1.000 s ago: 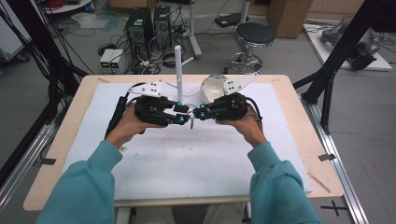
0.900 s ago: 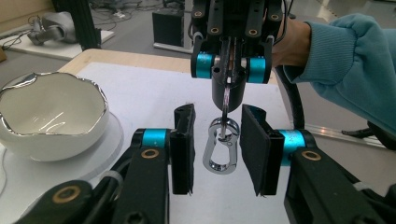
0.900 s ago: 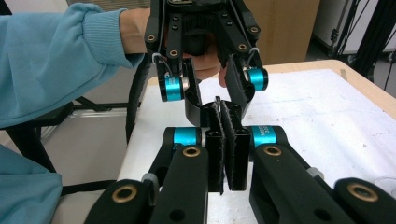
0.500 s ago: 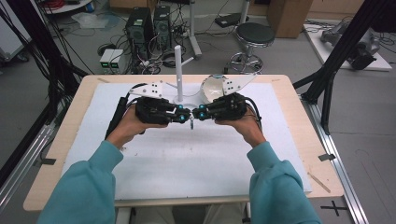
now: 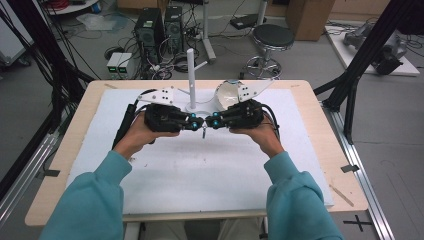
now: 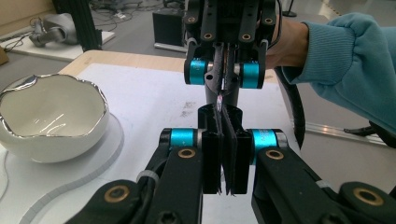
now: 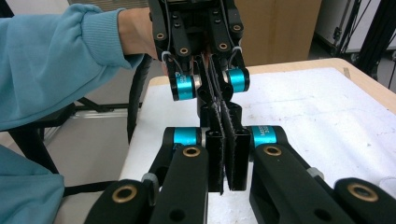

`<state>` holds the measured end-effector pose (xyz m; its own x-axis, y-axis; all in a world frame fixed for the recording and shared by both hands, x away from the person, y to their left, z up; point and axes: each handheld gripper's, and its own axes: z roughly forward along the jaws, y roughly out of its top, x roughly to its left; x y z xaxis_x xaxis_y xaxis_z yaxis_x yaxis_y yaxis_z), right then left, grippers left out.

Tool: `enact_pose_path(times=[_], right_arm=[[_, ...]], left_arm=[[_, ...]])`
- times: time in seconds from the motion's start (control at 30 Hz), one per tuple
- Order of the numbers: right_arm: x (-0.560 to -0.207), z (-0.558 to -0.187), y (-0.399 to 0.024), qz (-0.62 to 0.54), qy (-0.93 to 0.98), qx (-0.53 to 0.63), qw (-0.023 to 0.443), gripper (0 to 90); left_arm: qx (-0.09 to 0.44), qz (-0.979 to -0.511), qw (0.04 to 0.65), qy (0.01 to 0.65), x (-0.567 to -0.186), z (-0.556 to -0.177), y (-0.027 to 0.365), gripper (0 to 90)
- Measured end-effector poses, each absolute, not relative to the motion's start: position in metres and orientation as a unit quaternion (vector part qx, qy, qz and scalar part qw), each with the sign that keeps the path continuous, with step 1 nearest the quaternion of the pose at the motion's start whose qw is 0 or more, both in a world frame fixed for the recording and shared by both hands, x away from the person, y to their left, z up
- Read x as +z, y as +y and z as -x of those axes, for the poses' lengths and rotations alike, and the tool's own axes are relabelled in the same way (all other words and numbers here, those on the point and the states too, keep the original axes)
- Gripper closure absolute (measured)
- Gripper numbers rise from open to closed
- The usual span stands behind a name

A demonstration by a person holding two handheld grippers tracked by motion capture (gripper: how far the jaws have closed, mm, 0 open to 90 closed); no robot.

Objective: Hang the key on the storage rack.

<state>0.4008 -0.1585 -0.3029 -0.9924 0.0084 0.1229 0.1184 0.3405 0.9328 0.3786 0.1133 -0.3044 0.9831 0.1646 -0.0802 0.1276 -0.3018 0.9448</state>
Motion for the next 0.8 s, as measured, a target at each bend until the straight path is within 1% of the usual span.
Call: enact_pose_path(times=[0.4,0.67,0.7,0.73,0.77,0.8], right_arm=[[-0.3029,-0.4003,-0.1580,0.035,-0.818,-0.572,0.049,88.9],[-0.3023,-0.4008,-0.1581,0.023,-0.813,-0.580,0.040,88.5],[-0.3020,-0.4008,-0.1588,0.021,-0.812,-0.582,0.037,86.2],[-0.3020,-0.4008,-0.1588,0.021,-0.812,-0.582,0.037,86.2],[-0.3017,-0.4008,-0.1601,0.022,-0.809,-0.586,0.040,75.4],[-0.3012,-0.4009,-0.1610,0.025,-0.805,-0.592,0.036,64.9]], left_arm=[[-0.001,-0.807,0.583,0.096,-0.3036,-0.3795,0.1147,88.0],[0.013,-0.808,0.582,0.091,-0.3007,-0.3770,0.1141,88.1],[0.015,-0.809,0.581,0.089,-0.3000,-0.3770,0.1140,88.3],[0.014,-0.808,0.583,0.087,-0.2998,-0.3767,0.1135,88.3],[0.025,-0.809,0.581,0.085,-0.2988,-0.3765,0.1135,88.3],[0.023,-0.809,0.580,0.089,-0.2980,-0.3765,0.1135,88.3]])
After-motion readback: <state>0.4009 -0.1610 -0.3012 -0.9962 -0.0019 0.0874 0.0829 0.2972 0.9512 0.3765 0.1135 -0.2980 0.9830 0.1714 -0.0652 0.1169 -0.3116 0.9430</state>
